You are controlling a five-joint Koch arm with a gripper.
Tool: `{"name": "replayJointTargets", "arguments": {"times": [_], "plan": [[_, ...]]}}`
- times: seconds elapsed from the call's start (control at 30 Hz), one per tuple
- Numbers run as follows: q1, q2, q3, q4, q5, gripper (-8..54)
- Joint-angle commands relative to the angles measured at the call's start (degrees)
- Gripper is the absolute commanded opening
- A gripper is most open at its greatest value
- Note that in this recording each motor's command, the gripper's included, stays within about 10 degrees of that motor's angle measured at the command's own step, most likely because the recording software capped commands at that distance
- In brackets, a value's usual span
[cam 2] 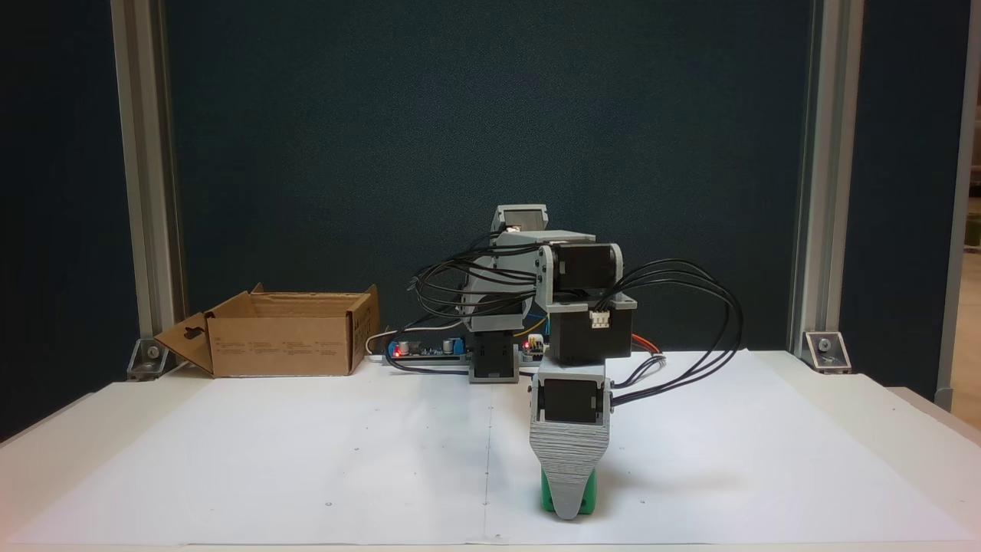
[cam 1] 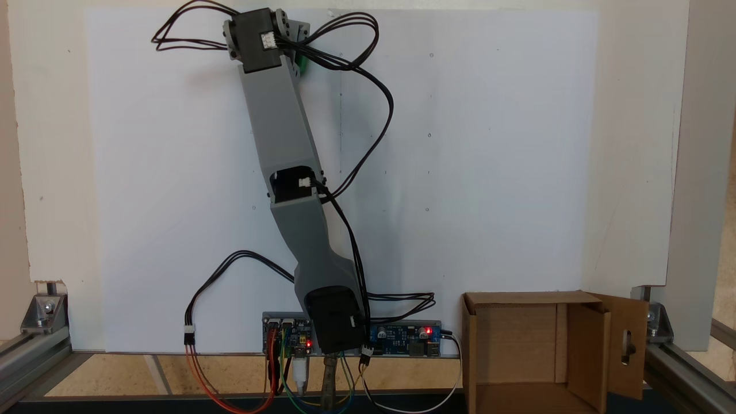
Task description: Grasp a green dice and put it in the bin.
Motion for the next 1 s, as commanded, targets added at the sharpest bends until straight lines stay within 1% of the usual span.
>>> {"name": "replayJointTargets", "arguments": {"times": [0.0,0.1,0.17,0.3,0.5,0.57,0.67,0.73,0.83,0.9,0.97], "plan": [[0.53,0.70,-2.55,0.35,2.55,11.6],[0.44,0.70,-2.55,3.87,2.55,11.6],[0.26,3.87,-2.55,7.65,2.90,11.6],[-0.35,14.04,-1.67,15.12,4.22,11.6],[-0.53,30.83,6.59,14.85,4.13,11.6],[-0.79,36.63,9.93,13.71,4.13,11.6],[-0.70,46.12,20.83,4.39,4.13,11.6],[1.49,49.83,26.81,-1.67,3.78,11.6],[9.14,52.21,29.71,-3.34,1.49,11.6],[18.46,55.99,33.75,-6.50,-3.69,11.6],[25.82,57.22,33.93,-6.59,-7.91,11.6]]}}
